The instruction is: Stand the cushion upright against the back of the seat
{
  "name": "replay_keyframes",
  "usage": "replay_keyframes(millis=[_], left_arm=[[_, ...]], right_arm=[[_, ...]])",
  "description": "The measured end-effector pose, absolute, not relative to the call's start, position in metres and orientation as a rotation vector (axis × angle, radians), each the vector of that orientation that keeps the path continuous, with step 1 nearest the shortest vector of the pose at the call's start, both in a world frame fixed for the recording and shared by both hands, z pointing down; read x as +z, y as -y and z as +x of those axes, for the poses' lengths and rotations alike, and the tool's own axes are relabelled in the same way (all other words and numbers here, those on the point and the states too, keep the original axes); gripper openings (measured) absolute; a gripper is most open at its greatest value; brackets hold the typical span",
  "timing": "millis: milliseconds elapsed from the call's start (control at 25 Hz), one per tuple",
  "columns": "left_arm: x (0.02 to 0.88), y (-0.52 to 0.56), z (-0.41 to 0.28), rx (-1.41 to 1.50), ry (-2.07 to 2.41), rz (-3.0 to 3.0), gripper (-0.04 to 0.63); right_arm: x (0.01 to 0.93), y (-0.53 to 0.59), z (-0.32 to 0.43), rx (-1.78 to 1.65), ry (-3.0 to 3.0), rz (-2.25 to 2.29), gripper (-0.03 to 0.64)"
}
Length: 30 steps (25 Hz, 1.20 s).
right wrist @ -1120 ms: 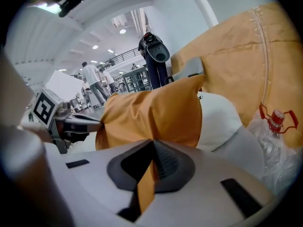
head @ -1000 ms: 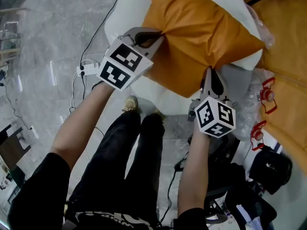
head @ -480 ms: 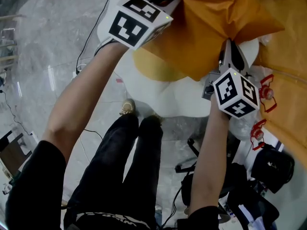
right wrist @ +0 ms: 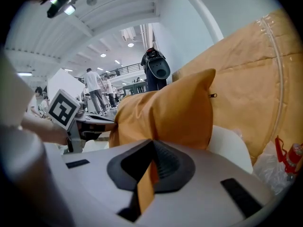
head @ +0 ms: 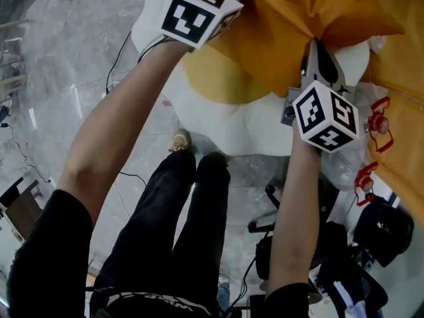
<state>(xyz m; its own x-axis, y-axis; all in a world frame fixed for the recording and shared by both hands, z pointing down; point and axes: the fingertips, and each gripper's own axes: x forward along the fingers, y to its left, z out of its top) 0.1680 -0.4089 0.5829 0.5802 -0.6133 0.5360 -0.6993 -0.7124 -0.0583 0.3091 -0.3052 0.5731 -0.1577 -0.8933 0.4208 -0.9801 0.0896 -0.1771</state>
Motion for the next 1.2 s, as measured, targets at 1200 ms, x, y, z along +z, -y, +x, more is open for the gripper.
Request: replay_keyframes(millis=[1200], left_arm=[[0.597, 0.377, 0.151, 0.705, 1.085, 2.581, 0.151]], right_arm=[[0.572, 0.278, 0.296, 0.505, 2.102, 1.903, 0.057]])
